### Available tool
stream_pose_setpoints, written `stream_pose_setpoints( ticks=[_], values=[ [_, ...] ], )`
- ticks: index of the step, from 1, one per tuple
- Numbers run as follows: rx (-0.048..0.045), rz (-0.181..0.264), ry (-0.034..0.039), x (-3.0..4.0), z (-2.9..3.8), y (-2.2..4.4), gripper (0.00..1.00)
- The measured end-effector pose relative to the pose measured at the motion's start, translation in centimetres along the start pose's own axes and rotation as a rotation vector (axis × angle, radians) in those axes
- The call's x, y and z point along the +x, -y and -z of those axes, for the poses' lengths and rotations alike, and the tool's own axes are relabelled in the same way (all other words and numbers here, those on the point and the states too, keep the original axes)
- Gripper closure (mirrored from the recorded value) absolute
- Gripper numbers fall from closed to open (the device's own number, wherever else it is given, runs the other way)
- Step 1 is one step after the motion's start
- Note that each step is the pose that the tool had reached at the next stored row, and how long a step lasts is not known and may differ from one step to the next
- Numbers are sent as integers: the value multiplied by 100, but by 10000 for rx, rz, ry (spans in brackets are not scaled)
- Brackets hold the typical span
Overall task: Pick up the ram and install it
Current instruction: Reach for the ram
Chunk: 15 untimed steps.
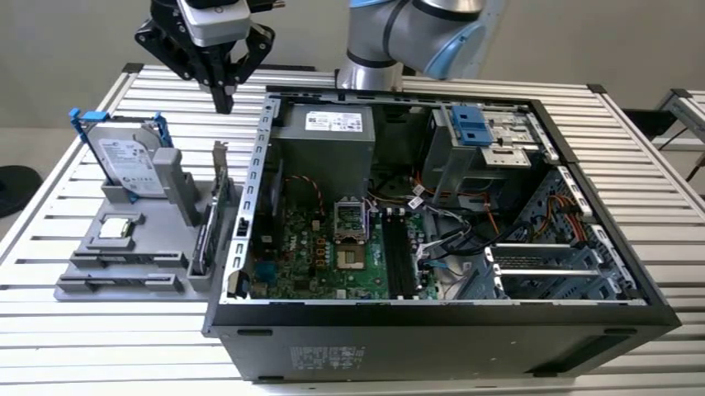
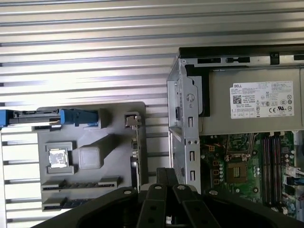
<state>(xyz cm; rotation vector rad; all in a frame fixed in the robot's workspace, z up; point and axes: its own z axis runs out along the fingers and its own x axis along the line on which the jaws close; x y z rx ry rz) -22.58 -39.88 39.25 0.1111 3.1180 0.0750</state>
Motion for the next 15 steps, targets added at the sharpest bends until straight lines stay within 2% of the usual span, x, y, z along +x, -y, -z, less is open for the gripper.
stream_pose_setpoints(
  ticks=[9, 15],
  values=[
    [1, 1, 0, 78, 1, 6, 100],
    [0, 1, 0, 159, 3, 11, 100]
  ],
)
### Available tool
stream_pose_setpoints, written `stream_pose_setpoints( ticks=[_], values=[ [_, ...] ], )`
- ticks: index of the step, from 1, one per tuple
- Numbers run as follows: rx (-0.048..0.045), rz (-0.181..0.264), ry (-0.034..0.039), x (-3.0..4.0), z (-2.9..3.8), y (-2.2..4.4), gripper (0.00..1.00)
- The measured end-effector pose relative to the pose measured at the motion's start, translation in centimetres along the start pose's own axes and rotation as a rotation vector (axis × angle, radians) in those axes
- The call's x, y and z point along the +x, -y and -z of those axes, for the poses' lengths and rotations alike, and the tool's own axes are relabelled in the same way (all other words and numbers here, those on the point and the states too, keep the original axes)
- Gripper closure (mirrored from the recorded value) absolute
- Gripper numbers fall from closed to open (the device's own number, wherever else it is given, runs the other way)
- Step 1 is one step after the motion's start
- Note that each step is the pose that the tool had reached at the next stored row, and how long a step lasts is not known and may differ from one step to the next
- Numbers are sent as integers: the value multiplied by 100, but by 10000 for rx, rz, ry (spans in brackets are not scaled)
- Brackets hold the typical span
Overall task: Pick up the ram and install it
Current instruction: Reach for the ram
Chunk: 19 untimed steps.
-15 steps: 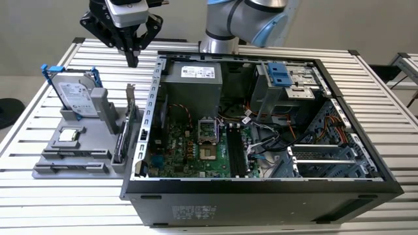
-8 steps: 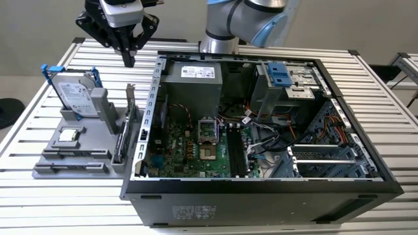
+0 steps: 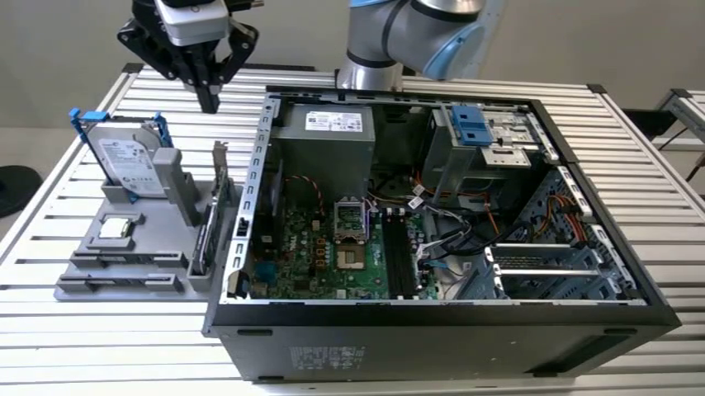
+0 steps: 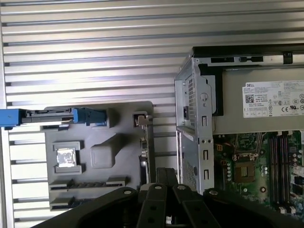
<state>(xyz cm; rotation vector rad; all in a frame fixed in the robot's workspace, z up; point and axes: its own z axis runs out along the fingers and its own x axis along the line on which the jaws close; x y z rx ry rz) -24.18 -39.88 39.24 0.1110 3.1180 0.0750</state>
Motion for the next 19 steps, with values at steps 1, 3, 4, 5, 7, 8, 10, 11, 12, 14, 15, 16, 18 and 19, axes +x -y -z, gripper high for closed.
stream_pose_setpoints(
  ticks=[1, 3, 4, 5, 7, 8, 10, 11, 12, 14, 15, 16, 18, 19],
  values=[
    [0, 0, 0, 11, 0, 1, 100],
    [0, 0, 0, 28, 0, 2, 100],
    [0, 0, 0, 35, 0, 3, 100],
    [0, 0, 0, 44, 0, 3, 100],
    [0, 0, 0, 60, 1, 4, 100],
    [0, 0, 0, 68, 1, 5, 100],
    [0, 0, 0, 86, 1, 6, 100],
    [0, 0, 0, 96, 1, 7, 100],
    [0, 0, 0, 106, 1, 8, 100],
    [0, 0, 0, 126, 1, 9, 100],
    [0, 0, 0, 135, 1, 10, 100],
    [0, 0, 0, 145, 1, 10, 100],
    [0, 0, 0, 164, 1, 12, 100],
    [0, 0, 0, 173, 2, 12, 100]
  ],
)
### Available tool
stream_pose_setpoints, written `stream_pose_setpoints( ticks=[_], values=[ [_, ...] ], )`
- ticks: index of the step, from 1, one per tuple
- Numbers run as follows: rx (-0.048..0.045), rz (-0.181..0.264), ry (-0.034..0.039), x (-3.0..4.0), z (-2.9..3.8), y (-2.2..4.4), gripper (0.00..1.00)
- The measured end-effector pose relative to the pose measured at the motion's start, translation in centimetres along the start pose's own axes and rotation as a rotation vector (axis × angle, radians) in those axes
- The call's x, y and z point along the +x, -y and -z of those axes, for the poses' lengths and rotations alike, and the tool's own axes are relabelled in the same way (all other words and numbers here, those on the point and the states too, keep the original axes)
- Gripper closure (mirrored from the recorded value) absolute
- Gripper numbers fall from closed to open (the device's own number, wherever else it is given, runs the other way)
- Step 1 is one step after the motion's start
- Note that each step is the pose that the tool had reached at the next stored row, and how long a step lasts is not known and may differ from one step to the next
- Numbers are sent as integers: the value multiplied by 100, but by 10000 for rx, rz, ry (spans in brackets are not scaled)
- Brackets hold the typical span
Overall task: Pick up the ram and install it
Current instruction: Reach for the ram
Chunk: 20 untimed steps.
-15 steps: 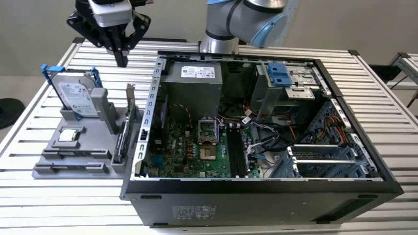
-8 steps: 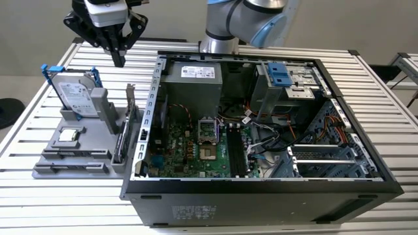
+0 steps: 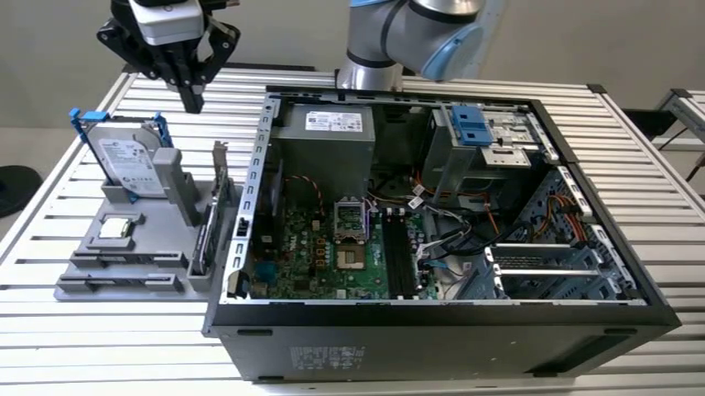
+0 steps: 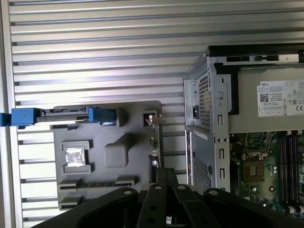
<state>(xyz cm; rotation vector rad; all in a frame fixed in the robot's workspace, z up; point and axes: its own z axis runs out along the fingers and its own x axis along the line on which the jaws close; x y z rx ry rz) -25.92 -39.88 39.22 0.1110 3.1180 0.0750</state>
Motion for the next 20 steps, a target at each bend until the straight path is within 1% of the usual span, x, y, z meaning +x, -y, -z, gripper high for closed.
stream_pose_setpoints(
  ticks=[7, 11, 15, 20],
  values=[
    [0, 0, 0, 86, 1, 6, 100],
    [0, 0, 0, 118, 0, 8, 100],
    [-1, 1, 1, 136, 0, 10, 100],
    [0, 0, 0, 141, -1, 10, 100]
  ],
)
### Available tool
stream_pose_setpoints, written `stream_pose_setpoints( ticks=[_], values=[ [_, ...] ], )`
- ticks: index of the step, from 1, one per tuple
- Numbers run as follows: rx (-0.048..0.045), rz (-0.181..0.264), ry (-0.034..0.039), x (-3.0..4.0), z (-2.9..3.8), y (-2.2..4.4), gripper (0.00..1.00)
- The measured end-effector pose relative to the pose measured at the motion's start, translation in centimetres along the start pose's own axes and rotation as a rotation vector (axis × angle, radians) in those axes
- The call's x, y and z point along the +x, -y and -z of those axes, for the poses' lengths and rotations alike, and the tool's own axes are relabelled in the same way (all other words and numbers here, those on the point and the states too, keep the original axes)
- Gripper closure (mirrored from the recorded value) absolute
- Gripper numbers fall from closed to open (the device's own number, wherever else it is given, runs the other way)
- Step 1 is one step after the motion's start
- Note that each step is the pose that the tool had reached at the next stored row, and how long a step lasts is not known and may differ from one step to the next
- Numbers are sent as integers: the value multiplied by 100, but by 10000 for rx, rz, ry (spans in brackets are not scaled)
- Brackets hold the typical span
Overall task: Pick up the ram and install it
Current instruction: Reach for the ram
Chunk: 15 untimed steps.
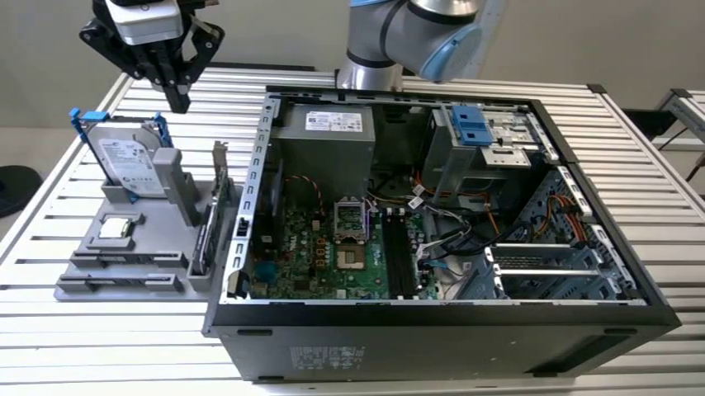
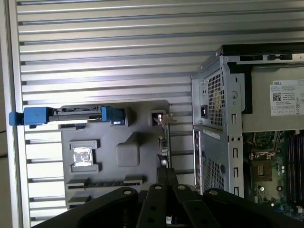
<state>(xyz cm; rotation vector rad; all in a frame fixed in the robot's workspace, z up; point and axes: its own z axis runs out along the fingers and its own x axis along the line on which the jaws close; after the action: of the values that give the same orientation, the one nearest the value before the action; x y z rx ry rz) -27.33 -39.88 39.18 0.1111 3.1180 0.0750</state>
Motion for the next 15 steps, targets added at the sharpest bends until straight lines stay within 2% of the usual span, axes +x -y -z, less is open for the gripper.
stream_pose_setpoints(
  ticks=[10, 11, 15],
  values=[
    [0, 0, 0, 0, -1, 0, 100],
    [0, 0, 0, 0, -1, 0, 0],
    [0, 0, 0, 1, -1, 0, 0]
  ],
)
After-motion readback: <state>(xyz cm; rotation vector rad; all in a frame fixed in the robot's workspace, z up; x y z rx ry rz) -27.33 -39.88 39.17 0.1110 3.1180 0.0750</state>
